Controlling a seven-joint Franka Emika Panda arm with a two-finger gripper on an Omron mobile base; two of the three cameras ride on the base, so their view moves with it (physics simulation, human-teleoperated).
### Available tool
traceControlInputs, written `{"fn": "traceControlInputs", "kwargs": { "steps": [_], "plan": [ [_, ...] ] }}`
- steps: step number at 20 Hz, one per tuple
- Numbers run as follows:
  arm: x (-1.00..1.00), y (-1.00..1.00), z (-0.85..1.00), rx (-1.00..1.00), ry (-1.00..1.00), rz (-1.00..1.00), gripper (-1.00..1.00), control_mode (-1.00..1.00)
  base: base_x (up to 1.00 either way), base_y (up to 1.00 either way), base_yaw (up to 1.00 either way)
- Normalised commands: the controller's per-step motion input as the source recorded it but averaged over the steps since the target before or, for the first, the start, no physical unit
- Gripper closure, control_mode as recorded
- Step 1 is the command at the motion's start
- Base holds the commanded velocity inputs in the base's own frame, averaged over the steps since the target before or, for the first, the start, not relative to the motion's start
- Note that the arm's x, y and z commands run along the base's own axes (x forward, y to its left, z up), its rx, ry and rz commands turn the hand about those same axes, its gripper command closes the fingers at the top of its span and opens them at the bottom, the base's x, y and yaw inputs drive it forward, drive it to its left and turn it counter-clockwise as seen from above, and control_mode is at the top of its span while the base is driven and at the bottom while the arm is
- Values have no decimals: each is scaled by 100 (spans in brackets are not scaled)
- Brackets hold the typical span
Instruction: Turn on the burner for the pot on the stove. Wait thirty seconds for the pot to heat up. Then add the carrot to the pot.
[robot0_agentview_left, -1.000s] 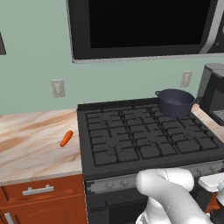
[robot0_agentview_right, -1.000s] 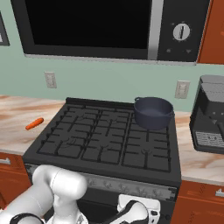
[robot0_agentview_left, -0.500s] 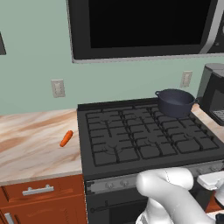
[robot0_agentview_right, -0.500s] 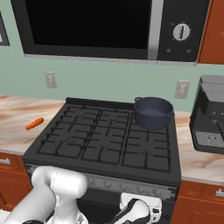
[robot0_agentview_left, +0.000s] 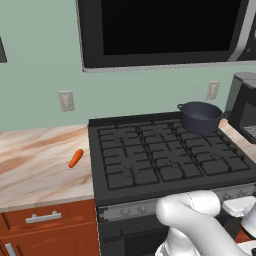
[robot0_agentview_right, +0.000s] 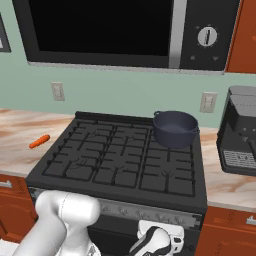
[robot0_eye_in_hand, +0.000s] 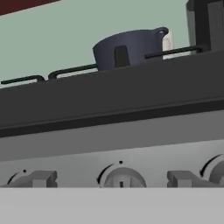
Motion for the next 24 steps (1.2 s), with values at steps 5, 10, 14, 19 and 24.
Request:
{"fn": "traceControlInputs", "kwargs": {
  "steps": [5,10,14,19,24],
  "plan": [
    [16,-1,-17,0,0,0,-100,-100,0,0,0],
    [23,-8,-16,0,0,0,-100,-100,0,0,0],
    [24,-14,-22,0,0,0,-100,-100,0,0,0],
    [13,-2,-18,0,0,0,-100,-100,0,0,0],
    [7,5,-6,0,0,0,100,-100,0,0,0]
  ]
}}
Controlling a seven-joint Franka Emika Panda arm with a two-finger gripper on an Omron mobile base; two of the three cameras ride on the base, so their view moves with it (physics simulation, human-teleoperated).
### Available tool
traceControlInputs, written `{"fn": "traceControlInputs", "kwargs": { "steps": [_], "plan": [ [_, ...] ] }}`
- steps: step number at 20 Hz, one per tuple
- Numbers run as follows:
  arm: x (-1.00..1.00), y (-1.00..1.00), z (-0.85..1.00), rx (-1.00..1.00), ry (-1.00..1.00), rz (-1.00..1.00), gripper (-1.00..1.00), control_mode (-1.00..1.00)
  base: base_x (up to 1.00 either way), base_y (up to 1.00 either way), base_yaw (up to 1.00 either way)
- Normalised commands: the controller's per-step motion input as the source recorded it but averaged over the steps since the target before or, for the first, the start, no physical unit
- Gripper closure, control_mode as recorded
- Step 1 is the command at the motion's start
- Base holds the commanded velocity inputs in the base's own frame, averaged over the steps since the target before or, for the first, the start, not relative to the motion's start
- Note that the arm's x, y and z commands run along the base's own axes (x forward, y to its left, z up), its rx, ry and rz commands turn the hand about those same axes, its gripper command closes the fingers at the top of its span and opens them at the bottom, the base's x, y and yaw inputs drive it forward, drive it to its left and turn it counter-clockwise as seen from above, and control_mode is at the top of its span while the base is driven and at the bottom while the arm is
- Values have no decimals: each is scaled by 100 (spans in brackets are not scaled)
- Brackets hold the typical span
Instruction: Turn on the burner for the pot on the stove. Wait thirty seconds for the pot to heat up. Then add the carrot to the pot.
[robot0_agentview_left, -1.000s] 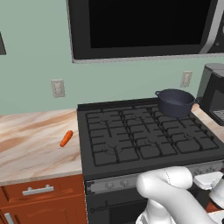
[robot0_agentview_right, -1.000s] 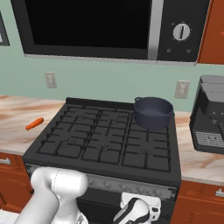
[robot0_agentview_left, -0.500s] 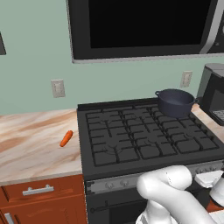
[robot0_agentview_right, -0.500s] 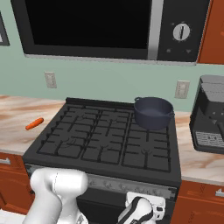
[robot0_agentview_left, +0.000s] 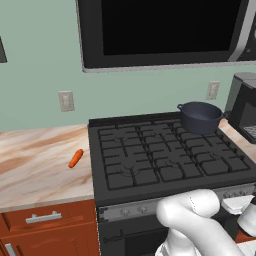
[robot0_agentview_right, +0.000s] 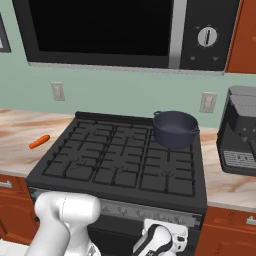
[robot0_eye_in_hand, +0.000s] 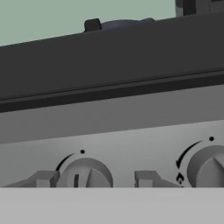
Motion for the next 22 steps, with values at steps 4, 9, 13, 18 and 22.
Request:
{"fn": "traceControlInputs", "kwargs": {
  "steps": [4,9,13,18,22],
  "plan": [
    [0,0,0,-1,0,-1,100,-100,0,0,0],
    [0,-3,0,-10,-1,1,100,-100,0,0,0],
    [0,-17,0,-17,-1,8,100,-100,0,0,0],
    [0,-20,0,-24,0,14,100,-100,0,0,0],
    [0,-17,0,-30,-1,17,100,-100,0,0,0]
  ]
}}
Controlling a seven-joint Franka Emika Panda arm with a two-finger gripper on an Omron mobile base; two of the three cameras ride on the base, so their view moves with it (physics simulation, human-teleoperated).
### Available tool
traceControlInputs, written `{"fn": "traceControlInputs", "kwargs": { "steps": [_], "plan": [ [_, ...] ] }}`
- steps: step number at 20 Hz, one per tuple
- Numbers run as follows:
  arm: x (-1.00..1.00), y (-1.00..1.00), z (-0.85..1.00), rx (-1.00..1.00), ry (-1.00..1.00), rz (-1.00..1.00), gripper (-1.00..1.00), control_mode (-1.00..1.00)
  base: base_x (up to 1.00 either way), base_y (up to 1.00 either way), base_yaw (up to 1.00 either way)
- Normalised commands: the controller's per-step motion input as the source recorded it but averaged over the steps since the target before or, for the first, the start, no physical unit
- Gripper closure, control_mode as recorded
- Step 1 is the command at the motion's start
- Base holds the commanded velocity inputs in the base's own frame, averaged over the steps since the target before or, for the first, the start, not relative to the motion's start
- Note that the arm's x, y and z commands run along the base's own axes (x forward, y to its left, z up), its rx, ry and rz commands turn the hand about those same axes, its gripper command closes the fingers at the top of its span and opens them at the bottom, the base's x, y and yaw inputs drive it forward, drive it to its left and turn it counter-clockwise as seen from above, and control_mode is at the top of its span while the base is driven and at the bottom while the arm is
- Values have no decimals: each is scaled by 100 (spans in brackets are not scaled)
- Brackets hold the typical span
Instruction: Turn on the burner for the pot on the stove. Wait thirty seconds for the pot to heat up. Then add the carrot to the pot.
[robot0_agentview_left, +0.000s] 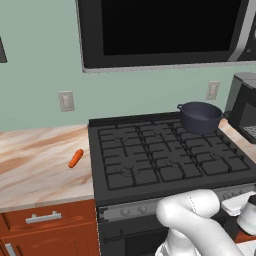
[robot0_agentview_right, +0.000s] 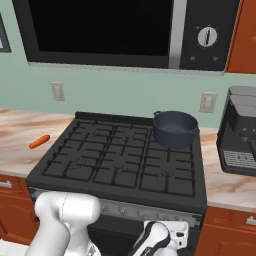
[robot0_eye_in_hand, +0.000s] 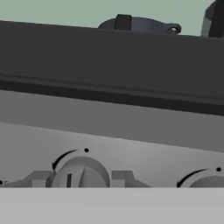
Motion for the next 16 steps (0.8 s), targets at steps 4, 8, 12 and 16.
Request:
{"fn": "traceControlInputs", "kwargs": {
  "steps": [4,8,12,16],
  "plan": [
    [-1,-10,0,-32,-8,17,100,-100,0,0,0],
    [-5,-2,0,-31,-15,22,100,-100,0,0,0],
    [-3,-4,0,-29,-17,24,100,-100,0,0,0],
    [0,-12,0,-25,-14,24,100,-100,0,0,0]
  ]
}}
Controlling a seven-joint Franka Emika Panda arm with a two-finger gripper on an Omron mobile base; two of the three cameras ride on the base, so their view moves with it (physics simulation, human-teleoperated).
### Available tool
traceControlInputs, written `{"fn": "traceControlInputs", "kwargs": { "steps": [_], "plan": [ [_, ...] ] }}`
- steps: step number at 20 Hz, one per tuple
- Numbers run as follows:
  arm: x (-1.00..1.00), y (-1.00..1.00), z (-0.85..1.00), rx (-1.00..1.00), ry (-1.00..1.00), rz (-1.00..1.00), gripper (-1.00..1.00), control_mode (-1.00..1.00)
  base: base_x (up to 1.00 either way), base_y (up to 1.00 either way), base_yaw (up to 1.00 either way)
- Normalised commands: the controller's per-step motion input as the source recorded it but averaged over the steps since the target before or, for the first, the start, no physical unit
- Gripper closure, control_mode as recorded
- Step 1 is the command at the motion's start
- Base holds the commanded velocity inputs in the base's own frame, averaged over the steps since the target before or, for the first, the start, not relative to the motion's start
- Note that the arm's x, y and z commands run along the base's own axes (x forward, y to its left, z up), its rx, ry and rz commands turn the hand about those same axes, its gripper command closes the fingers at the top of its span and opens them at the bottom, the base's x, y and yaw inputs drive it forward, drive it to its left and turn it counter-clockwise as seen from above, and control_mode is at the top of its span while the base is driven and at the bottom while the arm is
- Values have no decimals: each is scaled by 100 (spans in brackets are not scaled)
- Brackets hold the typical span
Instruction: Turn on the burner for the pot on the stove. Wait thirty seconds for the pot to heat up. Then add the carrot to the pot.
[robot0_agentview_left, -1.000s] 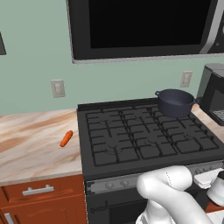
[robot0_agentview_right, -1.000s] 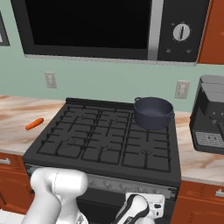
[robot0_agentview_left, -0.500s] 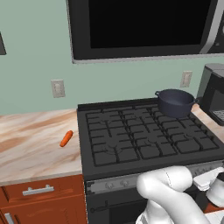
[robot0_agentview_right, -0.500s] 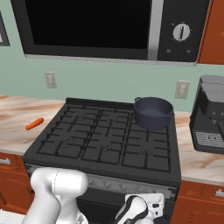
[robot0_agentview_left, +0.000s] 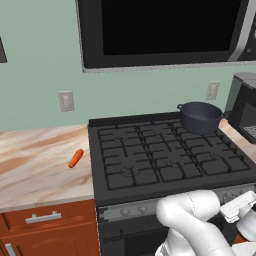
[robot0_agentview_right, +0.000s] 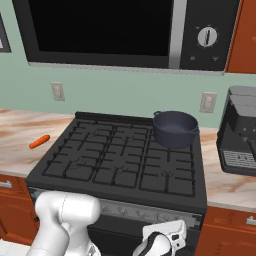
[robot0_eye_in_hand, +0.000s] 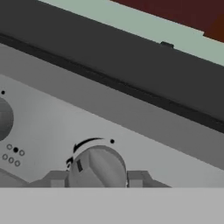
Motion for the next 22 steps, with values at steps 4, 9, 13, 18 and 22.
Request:
{"fn": "traceControlInputs", "kwargs": {
  "steps": [4,9,13,18,22],
  "plan": [
    [0,-11,0,-23,-11,26,100,-100,0,0,0],
    [-8,0,27,-20,-6,21,-100,-100,0,0,0],
    [-92,-3,93,-12,-21,16,-100,-100,0,0,0],
    [-100,-15,100,-9,-24,17,-100,-100,0,0,0],
    [-97,-19,100,-8,-27,17,-100,-100,0,0,0]
  ]
}}
